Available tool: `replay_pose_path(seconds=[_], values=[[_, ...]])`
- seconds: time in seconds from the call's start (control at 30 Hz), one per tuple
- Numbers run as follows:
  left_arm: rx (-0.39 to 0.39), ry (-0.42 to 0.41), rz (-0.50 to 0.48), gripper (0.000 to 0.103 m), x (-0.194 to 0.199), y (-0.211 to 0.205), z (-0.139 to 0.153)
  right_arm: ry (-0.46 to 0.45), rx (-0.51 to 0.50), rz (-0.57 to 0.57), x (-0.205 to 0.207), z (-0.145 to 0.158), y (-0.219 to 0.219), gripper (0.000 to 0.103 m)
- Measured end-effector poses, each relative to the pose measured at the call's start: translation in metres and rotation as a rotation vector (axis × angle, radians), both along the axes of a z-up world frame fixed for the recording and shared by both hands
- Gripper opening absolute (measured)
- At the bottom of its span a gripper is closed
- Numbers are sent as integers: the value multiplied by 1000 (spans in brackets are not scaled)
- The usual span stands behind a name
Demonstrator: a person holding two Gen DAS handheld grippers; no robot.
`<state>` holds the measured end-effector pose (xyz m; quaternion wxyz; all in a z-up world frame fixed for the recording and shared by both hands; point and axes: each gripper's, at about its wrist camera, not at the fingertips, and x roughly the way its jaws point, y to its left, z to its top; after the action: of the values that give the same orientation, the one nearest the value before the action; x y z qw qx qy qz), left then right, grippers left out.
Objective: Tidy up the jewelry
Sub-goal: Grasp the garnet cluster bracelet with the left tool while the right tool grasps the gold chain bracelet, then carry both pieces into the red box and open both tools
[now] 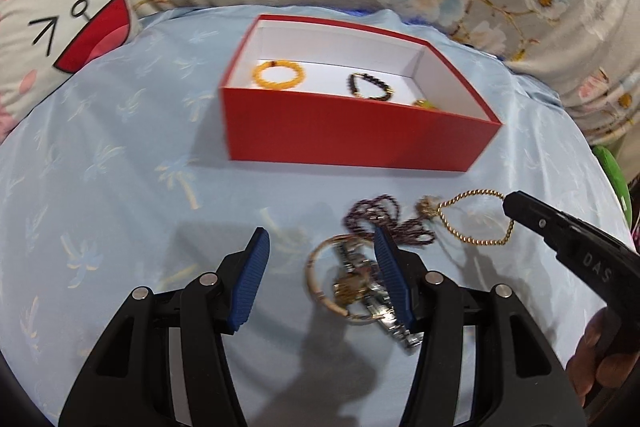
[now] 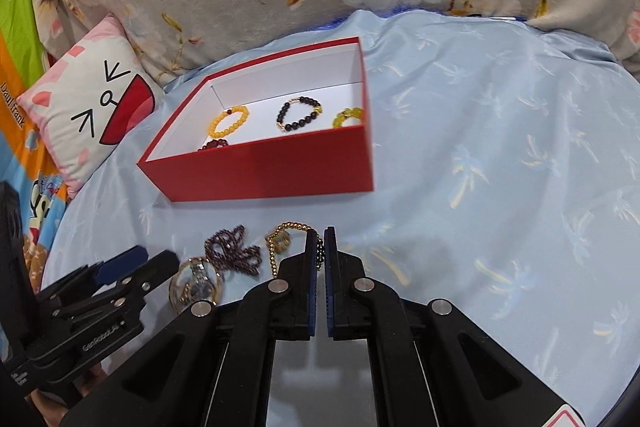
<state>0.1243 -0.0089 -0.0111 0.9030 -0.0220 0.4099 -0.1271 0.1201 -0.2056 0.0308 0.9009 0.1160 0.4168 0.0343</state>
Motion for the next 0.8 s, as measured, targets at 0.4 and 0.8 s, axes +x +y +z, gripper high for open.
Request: replay_pose_path(seconds=[0.4,0.8], values=[[4,51,-56,41,28,-36,-17,30,25,-41,-16,-9,-22,3],[-50,24,-108,7,12,-35,-1,1,25,-17,-20,3,-12,3]])
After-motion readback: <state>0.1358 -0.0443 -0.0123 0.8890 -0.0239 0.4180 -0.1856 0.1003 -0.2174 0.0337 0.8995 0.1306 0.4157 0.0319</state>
